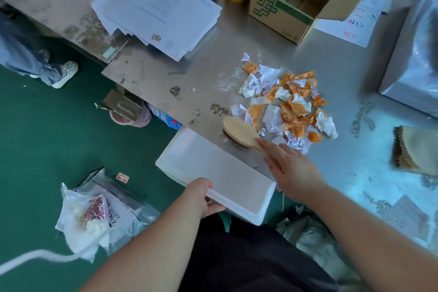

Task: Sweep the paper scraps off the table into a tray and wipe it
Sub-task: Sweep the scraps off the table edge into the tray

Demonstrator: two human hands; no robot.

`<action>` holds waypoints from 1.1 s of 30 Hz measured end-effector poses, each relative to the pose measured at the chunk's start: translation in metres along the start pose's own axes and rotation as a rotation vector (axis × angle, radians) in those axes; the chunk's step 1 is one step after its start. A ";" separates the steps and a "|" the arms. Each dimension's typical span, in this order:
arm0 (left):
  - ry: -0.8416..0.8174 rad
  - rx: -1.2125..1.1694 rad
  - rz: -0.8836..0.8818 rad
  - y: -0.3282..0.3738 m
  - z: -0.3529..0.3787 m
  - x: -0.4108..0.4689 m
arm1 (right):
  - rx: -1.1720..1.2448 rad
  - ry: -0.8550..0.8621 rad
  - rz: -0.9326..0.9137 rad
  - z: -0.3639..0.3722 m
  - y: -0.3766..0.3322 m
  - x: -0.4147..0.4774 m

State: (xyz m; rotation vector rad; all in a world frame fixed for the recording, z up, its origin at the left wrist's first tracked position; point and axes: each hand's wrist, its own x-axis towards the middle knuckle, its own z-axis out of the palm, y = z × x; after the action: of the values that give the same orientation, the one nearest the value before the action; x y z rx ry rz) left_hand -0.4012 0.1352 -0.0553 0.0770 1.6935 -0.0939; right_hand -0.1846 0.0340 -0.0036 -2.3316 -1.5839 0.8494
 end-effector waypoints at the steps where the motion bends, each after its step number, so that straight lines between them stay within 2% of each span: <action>1: -0.005 0.015 0.008 0.002 -0.001 0.001 | -0.026 -0.017 -0.001 0.004 -0.006 -0.005; 4: -0.002 0.046 0.026 0.004 -0.001 0.006 | -0.034 -0.059 0.004 0.017 -0.025 -0.020; 11: -0.026 0.097 0.047 0.018 -0.006 0.006 | -0.037 -0.015 0.026 0.039 -0.049 -0.044; 19: -0.056 0.155 0.049 0.029 -0.022 0.004 | 0.054 0.250 0.124 0.004 -0.062 -0.027; 22: -0.052 0.180 0.054 0.032 -0.025 0.003 | 0.050 0.301 0.164 -0.009 -0.055 -0.005; 28: -0.043 0.185 0.036 0.039 -0.025 0.002 | -0.035 0.210 0.269 -0.015 -0.042 0.027; 33: -0.029 0.219 0.006 0.044 -0.025 0.002 | 0.049 0.159 0.310 0.001 -0.048 0.017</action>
State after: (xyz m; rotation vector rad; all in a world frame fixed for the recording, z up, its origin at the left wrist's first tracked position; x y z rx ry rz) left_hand -0.4211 0.1813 -0.0554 0.2433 1.6489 -0.2744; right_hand -0.2185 0.0691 0.0120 -2.5765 -1.1458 0.7280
